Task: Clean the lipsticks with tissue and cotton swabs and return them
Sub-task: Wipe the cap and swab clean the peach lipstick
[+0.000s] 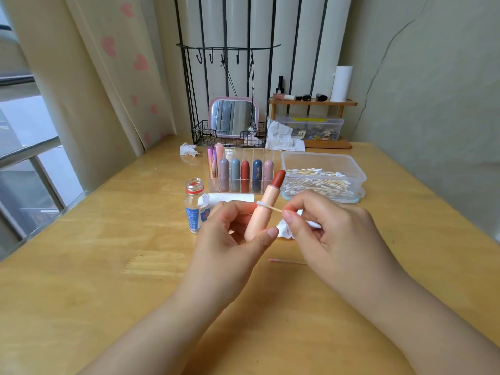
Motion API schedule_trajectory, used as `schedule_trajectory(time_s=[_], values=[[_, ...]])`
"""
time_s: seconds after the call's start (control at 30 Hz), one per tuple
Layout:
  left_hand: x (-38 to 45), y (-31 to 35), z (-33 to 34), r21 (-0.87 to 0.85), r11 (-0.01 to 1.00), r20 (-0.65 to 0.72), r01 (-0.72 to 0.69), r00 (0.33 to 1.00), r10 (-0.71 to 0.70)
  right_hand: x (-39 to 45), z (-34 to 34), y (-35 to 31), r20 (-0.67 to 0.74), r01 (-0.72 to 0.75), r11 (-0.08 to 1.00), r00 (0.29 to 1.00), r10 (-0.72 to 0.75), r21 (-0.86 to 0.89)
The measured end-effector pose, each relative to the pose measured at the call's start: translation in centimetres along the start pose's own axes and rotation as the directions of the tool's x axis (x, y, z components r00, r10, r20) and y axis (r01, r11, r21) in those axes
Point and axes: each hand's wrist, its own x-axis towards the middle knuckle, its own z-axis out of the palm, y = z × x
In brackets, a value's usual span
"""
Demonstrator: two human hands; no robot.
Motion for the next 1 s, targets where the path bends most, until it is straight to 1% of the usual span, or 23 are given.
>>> schedule_trajectory(time_s=[0.13,0.3,0.43,0.53,0.6,0.7,0.77,0.9,1.0], values=[[0.0,-0.2,0.0,0.082,0.996,-0.05,-0.045,0.998,0.049,0.2,-0.3,0.1,-0.062,-0.016,0.999,0.998,0.013,-0.051],[-0.1,-0.6,0.1,0.151,0.985,-0.097,-0.08,0.991,0.096,-0.2,0.3,-0.3,0.019,0.003,0.999,1.0,-0.002,-0.044],[-0.4,-0.4,0.0,0.251,0.958,-0.118,-0.142,0.977,0.176,0.1,0.1,-0.2,-0.065,-0.024,0.997,0.998,0.02,-0.072],[-0.4,-0.4,0.0,0.312,0.931,-0.122,-0.19,0.964,0.238,-0.1,0.2,-0.5,-0.009,-0.001,0.998,1.0,0.0,-0.057],[-0.4,-0.5,0.0,0.333,0.918,-0.126,-0.214,0.955,0.268,-0.2,0.3,-0.7,0.005,-0.003,0.998,1.0,0.003,-0.064],[-0.5,-0.5,0.0,0.368,0.897,-0.125,-0.243,0.944,0.306,-0.1,0.2,-0.5,-0.048,-0.01,0.998,0.999,0.007,-0.056],[-0.5,-0.5,0.1,0.363,0.897,-0.122,-0.252,0.942,0.313,-0.1,0.1,-0.4,-0.059,-0.003,0.998,0.998,-0.001,-0.061],[-0.4,-0.5,0.1,0.345,0.902,-0.135,-0.26,0.937,0.321,-0.3,0.6,-1.0,-0.019,0.029,0.994,0.999,-0.031,-0.105],[-0.4,-0.4,0.1,0.371,0.888,-0.13,-0.272,0.932,0.339,-0.1,0.3,-0.8,-0.049,0.015,0.996,0.999,-0.02,-0.085]])
